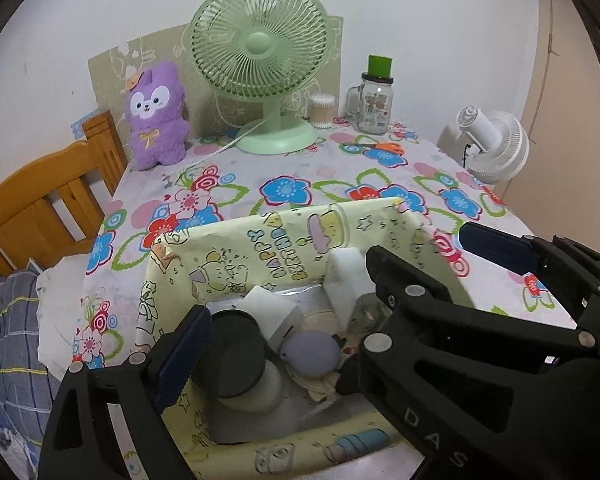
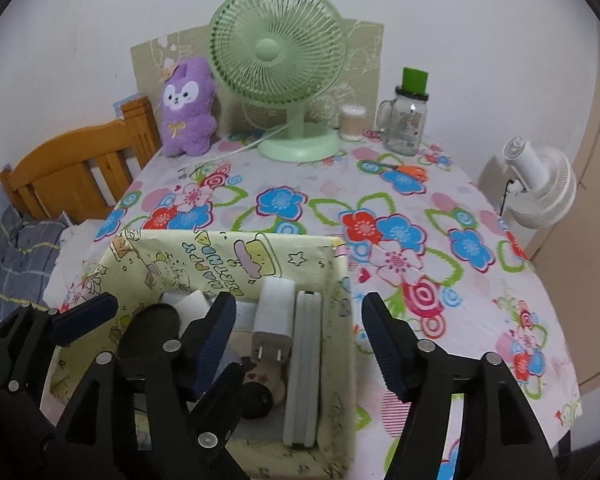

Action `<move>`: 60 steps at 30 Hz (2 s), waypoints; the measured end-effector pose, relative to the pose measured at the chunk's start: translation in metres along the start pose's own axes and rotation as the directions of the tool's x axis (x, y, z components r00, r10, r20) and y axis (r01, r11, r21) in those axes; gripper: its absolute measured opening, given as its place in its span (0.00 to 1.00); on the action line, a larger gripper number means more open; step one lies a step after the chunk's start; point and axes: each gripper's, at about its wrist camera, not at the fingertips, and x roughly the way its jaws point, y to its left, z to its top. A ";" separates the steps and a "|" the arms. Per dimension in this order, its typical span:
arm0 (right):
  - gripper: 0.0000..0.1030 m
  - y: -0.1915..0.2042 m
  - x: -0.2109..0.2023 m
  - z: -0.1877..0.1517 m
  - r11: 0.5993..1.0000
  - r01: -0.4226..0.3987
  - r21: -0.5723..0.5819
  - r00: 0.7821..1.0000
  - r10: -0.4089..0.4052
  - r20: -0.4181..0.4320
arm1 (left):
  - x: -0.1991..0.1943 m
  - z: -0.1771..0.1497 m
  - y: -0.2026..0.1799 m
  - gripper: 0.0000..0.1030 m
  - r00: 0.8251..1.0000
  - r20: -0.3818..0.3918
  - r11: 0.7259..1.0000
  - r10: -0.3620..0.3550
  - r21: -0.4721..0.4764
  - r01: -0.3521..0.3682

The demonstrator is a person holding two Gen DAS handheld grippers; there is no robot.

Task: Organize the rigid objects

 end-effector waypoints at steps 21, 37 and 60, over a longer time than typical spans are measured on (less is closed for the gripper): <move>0.83 -0.036 -0.062 -0.016 0.998 0.060 0.025 0.995 -0.062 0.084 | -0.043 -0.005 -0.046 0.93 0.998 0.064 0.999 -0.016 0.046 0.013; 0.94 -0.072 -0.103 -0.030 0.990 0.115 0.083 0.984 -0.125 0.127 | -0.074 -0.011 -0.069 0.99 0.988 0.153 0.999 0.006 0.051 -0.014; 0.94 -0.151 -0.152 -0.049 0.982 0.128 0.139 0.963 -0.157 0.220 | -0.103 -0.009 -0.099 1.00 0.967 0.244 0.997 0.073 -0.017 -0.071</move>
